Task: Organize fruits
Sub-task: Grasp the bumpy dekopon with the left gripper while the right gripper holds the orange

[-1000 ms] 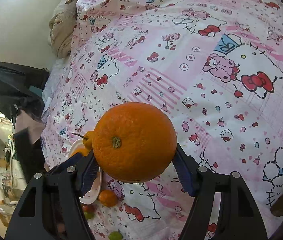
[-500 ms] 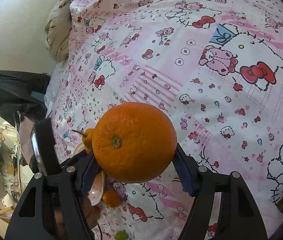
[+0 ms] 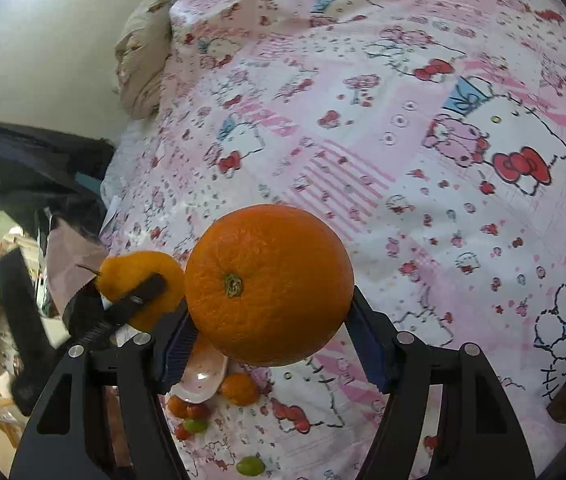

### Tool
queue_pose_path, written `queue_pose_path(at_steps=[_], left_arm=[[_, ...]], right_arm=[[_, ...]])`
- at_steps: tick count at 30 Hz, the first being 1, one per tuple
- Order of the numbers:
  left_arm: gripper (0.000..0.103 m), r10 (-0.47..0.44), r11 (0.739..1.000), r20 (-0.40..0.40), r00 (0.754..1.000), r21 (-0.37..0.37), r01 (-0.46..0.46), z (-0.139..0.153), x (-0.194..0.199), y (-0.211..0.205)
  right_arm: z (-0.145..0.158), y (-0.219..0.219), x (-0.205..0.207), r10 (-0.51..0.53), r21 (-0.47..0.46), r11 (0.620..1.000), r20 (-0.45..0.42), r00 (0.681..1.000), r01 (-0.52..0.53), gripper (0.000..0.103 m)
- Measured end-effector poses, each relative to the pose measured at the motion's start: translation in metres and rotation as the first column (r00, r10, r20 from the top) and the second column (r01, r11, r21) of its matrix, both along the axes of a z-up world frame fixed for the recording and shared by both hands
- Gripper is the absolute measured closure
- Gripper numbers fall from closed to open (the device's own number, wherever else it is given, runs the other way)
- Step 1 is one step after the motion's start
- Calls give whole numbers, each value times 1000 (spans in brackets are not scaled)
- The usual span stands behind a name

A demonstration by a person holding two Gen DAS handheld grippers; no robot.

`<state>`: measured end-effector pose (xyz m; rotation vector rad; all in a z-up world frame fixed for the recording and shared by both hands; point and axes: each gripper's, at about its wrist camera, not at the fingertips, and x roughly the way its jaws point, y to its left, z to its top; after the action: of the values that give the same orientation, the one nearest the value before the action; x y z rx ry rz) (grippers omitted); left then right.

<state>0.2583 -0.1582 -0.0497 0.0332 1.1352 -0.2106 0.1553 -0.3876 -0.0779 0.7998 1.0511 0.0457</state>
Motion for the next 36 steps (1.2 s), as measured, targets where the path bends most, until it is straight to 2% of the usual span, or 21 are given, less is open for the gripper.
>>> queue_pose_path(at_steps=[2, 8, 11, 14, 17, 26, 30, 34, 36], left_arm=[[33, 30, 1000, 28, 999, -6, -30, 16, 3, 24], [33, 128, 992, 60, 990, -10, -128, 37, 13, 100], [33, 183, 983, 69, 981, -31, -181, 34, 18, 135], [33, 225, 974, 28, 974, -45, -224, 16, 27, 158], [33, 211, 977, 8, 977, -42, -210, -2, 32, 157], [32, 149, 986, -64, 987, -60, -153, -48, 53, 115], [32, 159, 986, -76, 984, -48, -163, -61, 58, 110], [30, 132, 991, -57, 990, -28, -134, -67, 56, 103], [29, 128, 991, -53, 990, -40, -130, -70, 56, 103]], right_arm=[[3, 10, 2, 21, -3, 1000, 5, 1000, -21, 31], [12, 58, 12, 145, -15, 989, 17, 989, -144, 31], [19, 84, 14, 203, -44, 978, 34, 979, -202, 31], [21, 102, 19, 246, -67, 968, 38, 969, -243, 31], [19, 112, 22, 269, -77, 961, 28, 963, -267, 31], [10, 113, 26, 272, -122, 954, -17, 962, -272, 31], [9, 110, 26, 270, -120, 955, -18, 963, -270, 31], [10, 110, 26, 268, -123, 956, -17, 963, -268, 31], [10, 110, 26, 261, -124, 957, -16, 965, -261, 31]])
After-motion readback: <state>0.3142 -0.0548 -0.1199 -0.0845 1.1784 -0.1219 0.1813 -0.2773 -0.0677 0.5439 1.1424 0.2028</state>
